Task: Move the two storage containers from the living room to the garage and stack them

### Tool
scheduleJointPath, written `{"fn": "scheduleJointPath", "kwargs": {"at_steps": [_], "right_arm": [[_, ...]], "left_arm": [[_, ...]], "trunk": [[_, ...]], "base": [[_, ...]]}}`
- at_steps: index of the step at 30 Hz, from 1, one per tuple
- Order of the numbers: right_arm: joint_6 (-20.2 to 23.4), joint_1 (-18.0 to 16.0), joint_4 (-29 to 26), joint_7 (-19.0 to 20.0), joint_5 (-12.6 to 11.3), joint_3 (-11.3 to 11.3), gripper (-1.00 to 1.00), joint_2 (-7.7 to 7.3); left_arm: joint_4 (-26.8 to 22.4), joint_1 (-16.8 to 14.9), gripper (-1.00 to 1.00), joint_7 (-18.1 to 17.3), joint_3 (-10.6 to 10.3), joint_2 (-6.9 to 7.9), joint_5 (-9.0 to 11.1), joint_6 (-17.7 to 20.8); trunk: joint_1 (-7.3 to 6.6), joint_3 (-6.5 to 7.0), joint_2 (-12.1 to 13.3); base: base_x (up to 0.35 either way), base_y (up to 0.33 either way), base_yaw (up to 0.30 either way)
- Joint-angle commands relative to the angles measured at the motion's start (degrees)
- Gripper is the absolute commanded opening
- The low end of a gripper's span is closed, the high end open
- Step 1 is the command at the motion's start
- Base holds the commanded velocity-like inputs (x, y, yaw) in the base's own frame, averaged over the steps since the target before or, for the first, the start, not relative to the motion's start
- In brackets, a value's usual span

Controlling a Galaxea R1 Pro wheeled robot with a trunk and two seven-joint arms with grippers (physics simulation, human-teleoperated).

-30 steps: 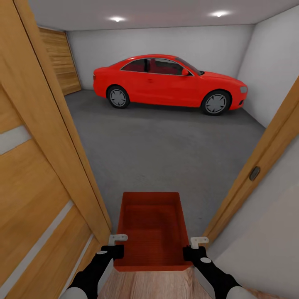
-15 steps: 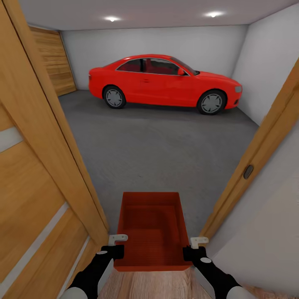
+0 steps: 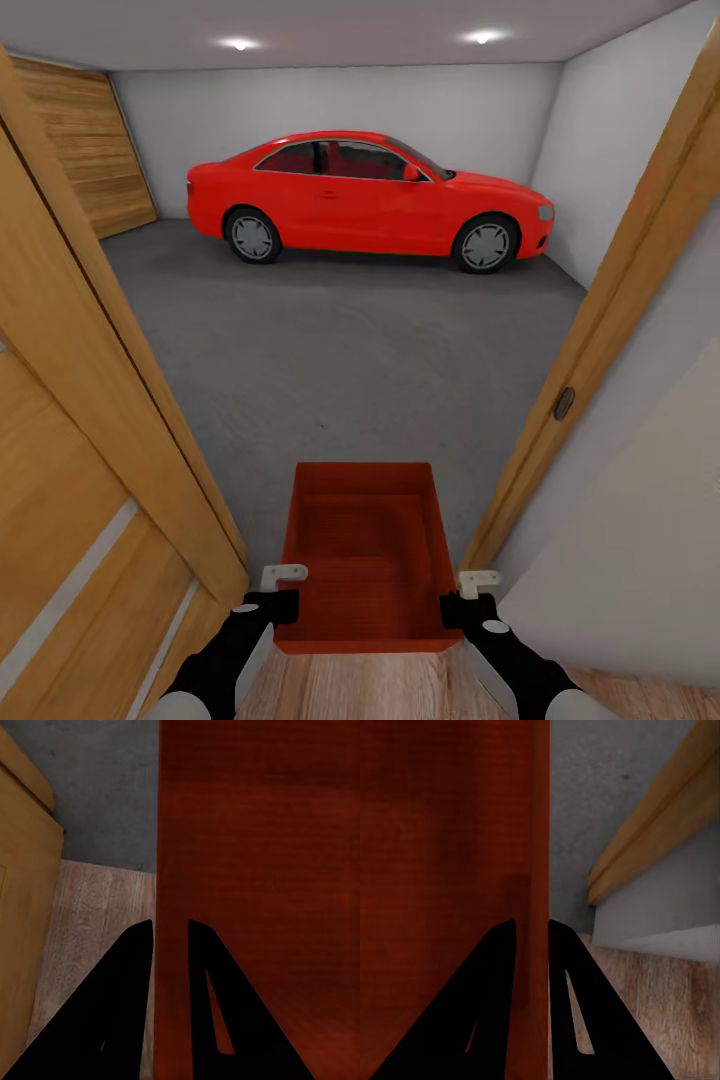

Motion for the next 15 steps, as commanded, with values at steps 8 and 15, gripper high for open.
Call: {"fn": "scheduleJointPath", "kwargs": {"at_steps": [8, 15], "right_arm": [[-0.06, -0.05, 0.67, -1.09, -0.74, -0.38, -1.00, -1.47], [-0.06, -0.05, 0.67, -1.09, -0.74, -0.38, -1.00, -1.47]], "left_arm": [[-0.32, -0.03, -1.00, 0.29, 0.38, -0.05, -0.78, 0.46], [-0.38, -0.03, -1.00, 0.26, 0.38, -0.08, -0.87, 0.46]], "trunk": [[0.00, -0.05, -0.04], [0.00, -0.05, -0.04]], "base": [[0.058, 0.059, -0.004], [0.105, 0.147, 0.000]]}}
